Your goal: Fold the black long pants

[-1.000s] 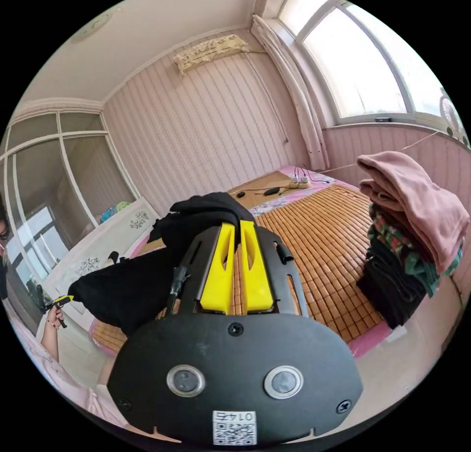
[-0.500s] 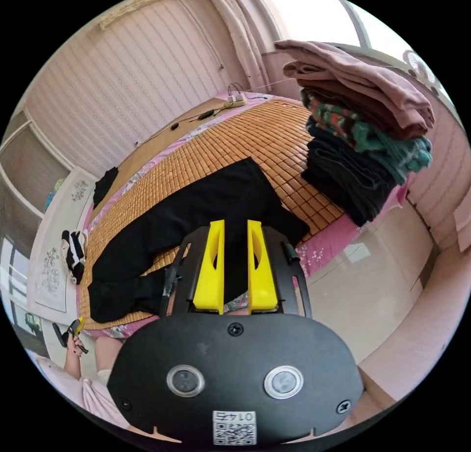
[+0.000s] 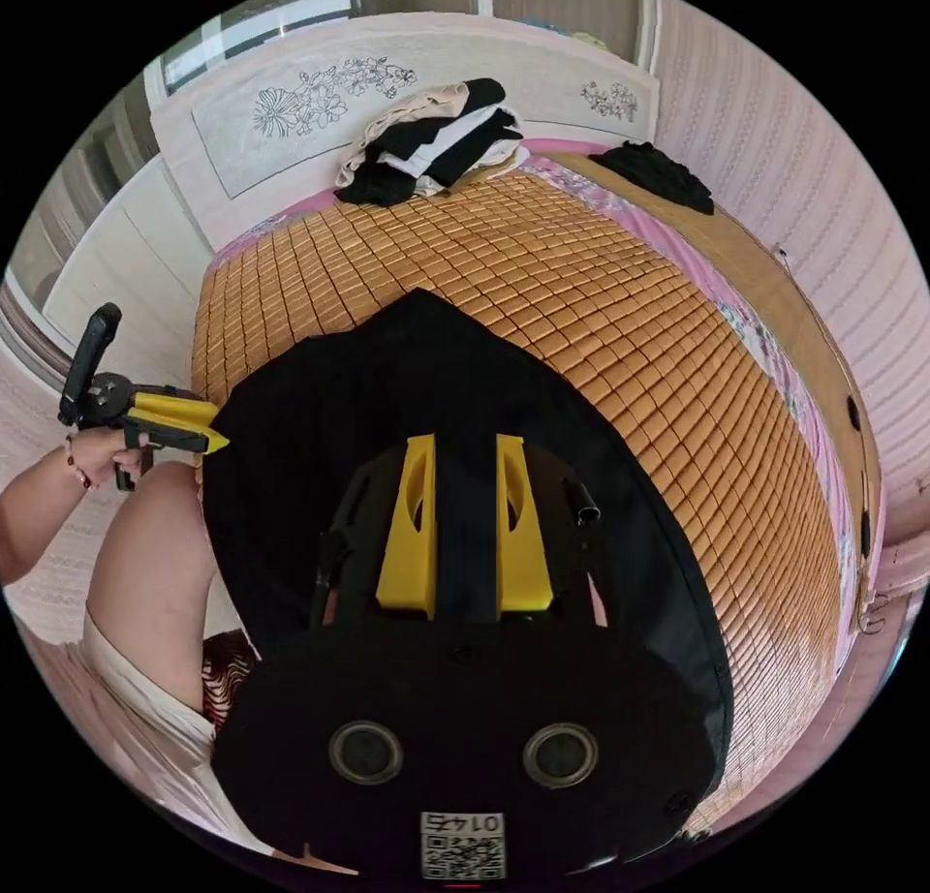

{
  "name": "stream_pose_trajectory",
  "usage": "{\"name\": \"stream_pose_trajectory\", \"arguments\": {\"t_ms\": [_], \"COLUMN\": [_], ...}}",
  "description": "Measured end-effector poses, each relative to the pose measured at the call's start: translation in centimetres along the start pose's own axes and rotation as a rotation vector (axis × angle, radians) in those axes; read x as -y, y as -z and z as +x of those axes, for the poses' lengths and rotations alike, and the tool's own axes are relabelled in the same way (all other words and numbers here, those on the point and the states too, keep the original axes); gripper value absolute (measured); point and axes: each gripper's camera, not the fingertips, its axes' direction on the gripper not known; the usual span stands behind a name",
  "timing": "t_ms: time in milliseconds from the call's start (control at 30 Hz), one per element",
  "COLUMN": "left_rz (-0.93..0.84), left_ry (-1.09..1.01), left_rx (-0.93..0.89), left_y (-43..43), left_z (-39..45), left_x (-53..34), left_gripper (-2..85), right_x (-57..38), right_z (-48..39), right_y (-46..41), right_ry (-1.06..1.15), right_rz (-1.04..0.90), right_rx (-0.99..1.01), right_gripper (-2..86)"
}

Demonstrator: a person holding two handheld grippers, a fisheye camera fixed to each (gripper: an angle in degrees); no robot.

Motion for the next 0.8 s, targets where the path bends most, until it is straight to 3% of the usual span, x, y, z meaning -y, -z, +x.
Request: {"name": "stream_pose_trajectory", "arguments": {"t_ms": [167, 233, 367, 433, 500, 600, 700, 800], "left_rz": [0.035, 0.053, 0.099, 0.15, 0.235, 0.426, 0.549, 0.487], "left_ry": [-0.051, -0.046, -0.043, -0.066, -0.122, -0.193, -0.045, 0.136], "left_rx": [0.023, 0.0, -0.118, -0.18, -0.23, -0.221, -0.162, -0.073], "left_y": [0.0, 0.1, 0.7, 2.0, 4.3, 9.5, 12.7, 12.0], "left_z": [-0.4, -0.9, -1.5, -0.9, 0.3, 1.5, -1.7, -7.3], "left_x": [-0.6, -0.9, -1.2, -1.3, -1.7, -3.0, -3.6, -2.8], "left_gripper": [7.8, 6.7, 4.5, 4.1, 4.0, 4.0, 4.2, 4.9], "right_x": [7.7, 8.6, 7.7, 6.5, 4.4, 6.2, 12.0, 14.2], "right_z": [-0.5, -0.2, 1.3, 2.7, 4.2, 3.1, -0.3, -3.7], "right_y": [-4.3, -6.9, -6.3, -3.8, 2.3, 8.2, 8.3, 4.8], "right_ry": [0.004, -0.01, -0.035, -0.07, -0.048, 0.043, 0.092, 0.067], "right_rz": [-0.06, -0.166, -0.116, -0.013, 0.23, 0.372, 0.328, 0.225], "right_rx": [-0.028, 0.01, 0.169, 0.249, 0.292, 0.317, 0.346, 0.284], "right_gripper": [14.6, 15.2, 8.3, 2.8, 1.9, 1.8, 3.6, 7.1]}}
